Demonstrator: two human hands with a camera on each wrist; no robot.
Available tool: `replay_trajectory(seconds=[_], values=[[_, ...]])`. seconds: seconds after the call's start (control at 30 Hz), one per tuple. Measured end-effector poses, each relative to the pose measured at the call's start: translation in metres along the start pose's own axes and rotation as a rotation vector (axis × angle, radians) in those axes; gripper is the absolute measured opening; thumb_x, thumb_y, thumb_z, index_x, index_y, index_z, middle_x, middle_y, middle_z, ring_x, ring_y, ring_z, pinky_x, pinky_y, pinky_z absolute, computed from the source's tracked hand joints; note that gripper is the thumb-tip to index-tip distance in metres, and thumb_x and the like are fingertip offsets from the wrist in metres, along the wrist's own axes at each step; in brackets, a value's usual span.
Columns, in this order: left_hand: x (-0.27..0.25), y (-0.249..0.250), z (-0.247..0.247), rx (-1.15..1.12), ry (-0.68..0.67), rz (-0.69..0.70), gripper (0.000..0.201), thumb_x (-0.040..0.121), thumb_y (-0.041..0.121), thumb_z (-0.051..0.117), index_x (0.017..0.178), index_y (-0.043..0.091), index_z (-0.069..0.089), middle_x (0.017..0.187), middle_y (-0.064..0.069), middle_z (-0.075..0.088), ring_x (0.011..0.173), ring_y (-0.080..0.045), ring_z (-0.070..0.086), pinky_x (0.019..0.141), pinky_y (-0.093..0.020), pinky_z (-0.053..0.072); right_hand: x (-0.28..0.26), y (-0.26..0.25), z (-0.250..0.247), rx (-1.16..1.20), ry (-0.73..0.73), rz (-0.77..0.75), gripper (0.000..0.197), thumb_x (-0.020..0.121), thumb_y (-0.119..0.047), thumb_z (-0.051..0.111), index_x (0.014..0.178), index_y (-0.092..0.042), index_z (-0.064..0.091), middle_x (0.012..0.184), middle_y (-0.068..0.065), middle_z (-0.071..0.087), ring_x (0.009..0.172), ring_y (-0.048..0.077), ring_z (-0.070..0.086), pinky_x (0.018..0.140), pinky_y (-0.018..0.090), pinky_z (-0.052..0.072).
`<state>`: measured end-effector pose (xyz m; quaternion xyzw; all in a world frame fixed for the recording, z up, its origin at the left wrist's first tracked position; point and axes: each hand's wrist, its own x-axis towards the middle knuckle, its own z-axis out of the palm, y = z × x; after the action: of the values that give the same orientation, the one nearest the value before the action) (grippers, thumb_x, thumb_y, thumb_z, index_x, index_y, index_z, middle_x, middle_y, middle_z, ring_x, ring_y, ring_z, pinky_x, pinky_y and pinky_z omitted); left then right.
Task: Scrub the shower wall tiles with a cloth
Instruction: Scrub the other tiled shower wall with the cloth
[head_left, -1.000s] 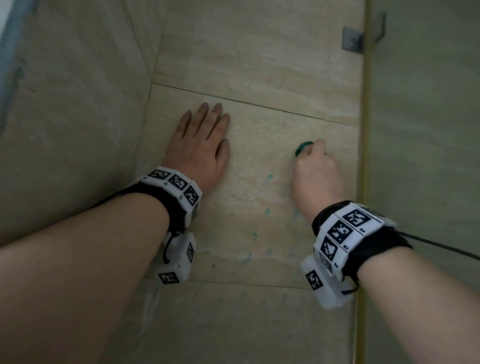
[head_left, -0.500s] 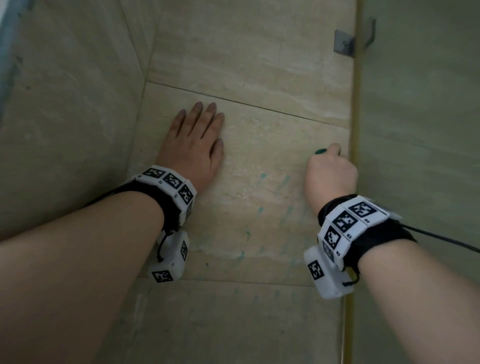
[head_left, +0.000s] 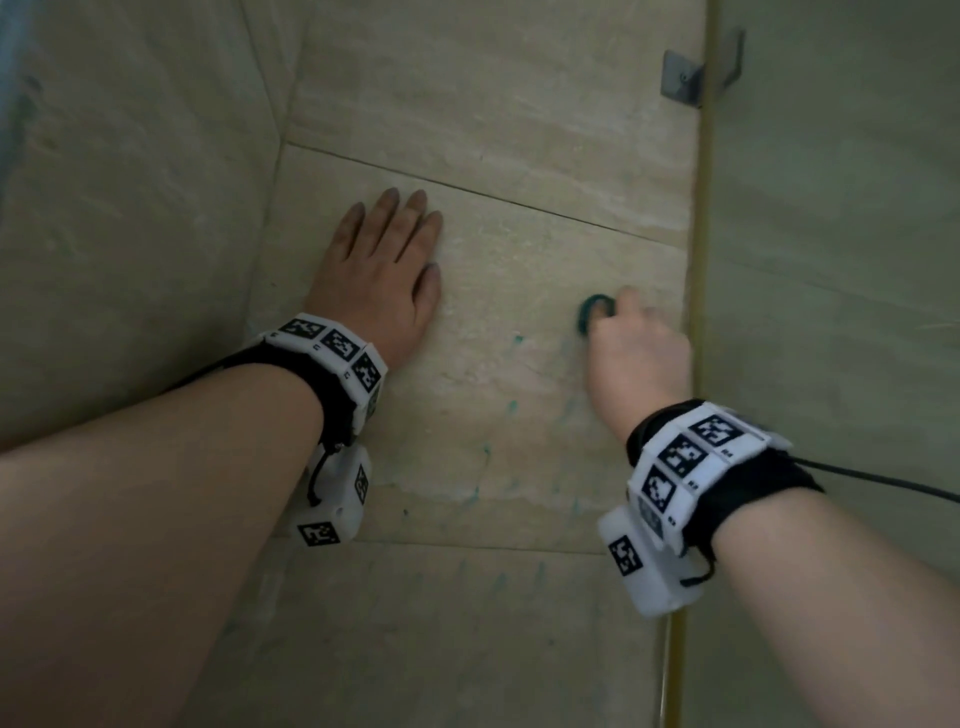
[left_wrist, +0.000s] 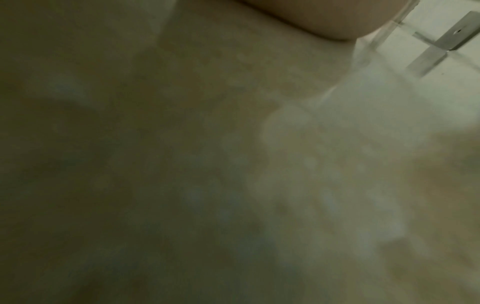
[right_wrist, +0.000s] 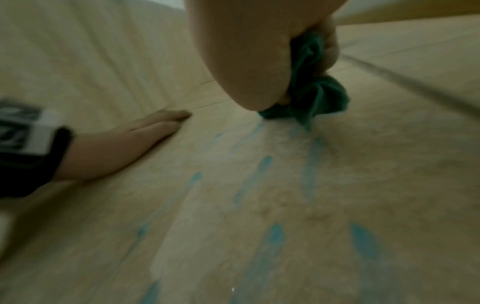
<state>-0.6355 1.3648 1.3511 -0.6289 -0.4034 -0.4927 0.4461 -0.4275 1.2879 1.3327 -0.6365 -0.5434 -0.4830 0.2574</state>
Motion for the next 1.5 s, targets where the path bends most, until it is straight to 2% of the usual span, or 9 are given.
replay_trajectory(seconds=[0.2, 0.47, 0.67, 0.77, 0.83, 1.07, 1.3, 1.4, 1.5], values=[[0.0, 0.001, 0.001, -0.008, 0.007, 0.009, 0.064, 0.093, 0.036, 0.015, 0.146, 0.008, 0.036, 0.155, -0.011, 0.03, 0.144, -0.03, 0.022, 0.118, -0.043, 0.009, 0.007, 0.0, 0.006, 0.004, -0.121, 0.166, 0.03, 0.094, -0.006, 0.04, 0.117, 0.001, 0.058, 0.118, 0.018, 0.047, 0.099, 0.033, 0.059, 0.068, 0.033, 0.039], [0.002, 0.0, 0.003, -0.015, 0.018, 0.009, 0.065, 0.091, 0.036, 0.015, 0.145, 0.008, 0.038, 0.154, -0.011, 0.032, 0.143, -0.03, 0.025, 0.118, -0.044, 0.011, -0.008, -0.039, -0.001, 0.095, 0.081, -0.187, 0.038, 0.094, 0.0, 0.037, 0.131, -0.002, 0.045, 0.123, 0.015, 0.043, 0.101, 0.031, 0.054, 0.068, 0.035, 0.037], [0.002, -0.001, 0.003, -0.012, 0.026, 0.018, 0.063, 0.093, 0.036, 0.017, 0.144, 0.007, 0.039, 0.153, -0.012, 0.034, 0.143, -0.031, 0.026, 0.117, -0.045, 0.012, -0.01, -0.051, 0.007, 0.135, 0.319, -0.612, 0.044, 0.074, -0.007, 0.031, 0.085, -0.003, 0.073, 0.077, 0.012, 0.06, 0.055, 0.028, 0.053, 0.044, 0.027, 0.027], [0.001, -0.001, 0.003, -0.007, 0.022, 0.017, 0.064, 0.093, 0.037, 0.015, 0.146, 0.008, 0.037, 0.154, -0.011, 0.031, 0.144, -0.029, 0.023, 0.118, -0.043, 0.01, -0.008, -0.025, 0.001, 0.09, 0.14, -0.396, 0.03, 0.077, 0.005, 0.05, 0.103, 0.003, 0.065, 0.096, 0.018, 0.058, 0.073, 0.034, 0.059, 0.052, 0.033, 0.034], [0.001, -0.001, 0.003, -0.003, 0.015, 0.014, 0.065, 0.093, 0.037, 0.014, 0.147, 0.009, 0.036, 0.155, -0.01, 0.03, 0.145, -0.029, 0.022, 0.118, -0.042, 0.008, -0.006, -0.007, 0.002, 0.022, 0.04, -0.162, 0.033, 0.086, 0.003, 0.045, 0.118, 0.003, 0.054, 0.113, 0.018, 0.05, 0.091, 0.035, 0.058, 0.061, 0.036, 0.033], [0.001, 0.0, 0.003, -0.002, 0.014, 0.012, 0.065, 0.093, 0.037, 0.014, 0.146, 0.008, 0.036, 0.155, -0.011, 0.031, 0.144, -0.029, 0.022, 0.118, -0.043, 0.01, 0.003, -0.001, 0.011, -0.041, -0.111, 0.065, 0.028, 0.094, -0.01, 0.042, 0.113, -0.004, 0.062, 0.114, 0.018, 0.056, 0.099, 0.031, 0.06, 0.069, 0.031, 0.038], [0.002, 0.0, 0.004, -0.007, 0.023, 0.007, 0.064, 0.092, 0.036, 0.017, 0.146, 0.008, 0.036, 0.155, -0.011, 0.031, 0.144, -0.03, 0.023, 0.118, -0.043, 0.01, -0.015, -0.032, -0.005, 0.053, -0.042, -0.157, 0.029, 0.092, 0.0, 0.039, 0.116, 0.004, 0.055, 0.118, 0.019, 0.047, 0.099, 0.034, 0.058, 0.069, 0.035, 0.039], [0.002, 0.0, 0.005, -0.019, 0.038, 0.01, 0.063, 0.092, 0.035, 0.019, 0.144, 0.007, 0.04, 0.153, -0.012, 0.034, 0.143, -0.031, 0.026, 0.117, -0.044, 0.012, -0.023, -0.055, -0.009, 0.142, 0.02, -0.362, 0.032, 0.093, 0.002, 0.037, 0.123, 0.002, 0.048, 0.122, 0.016, 0.042, 0.1, 0.034, 0.055, 0.073, 0.038, 0.043], [0.002, -0.001, 0.005, -0.016, 0.034, 0.017, 0.064, 0.092, 0.036, 0.018, 0.145, 0.007, 0.038, 0.153, -0.012, 0.033, 0.143, -0.031, 0.026, 0.117, -0.044, 0.011, -0.031, -0.074, -0.005, 0.111, 0.008, -0.618, 0.043, 0.087, 0.004, 0.028, 0.124, 0.001, 0.051, 0.117, 0.014, 0.046, 0.087, 0.028, 0.054, 0.063, 0.032, 0.034]])
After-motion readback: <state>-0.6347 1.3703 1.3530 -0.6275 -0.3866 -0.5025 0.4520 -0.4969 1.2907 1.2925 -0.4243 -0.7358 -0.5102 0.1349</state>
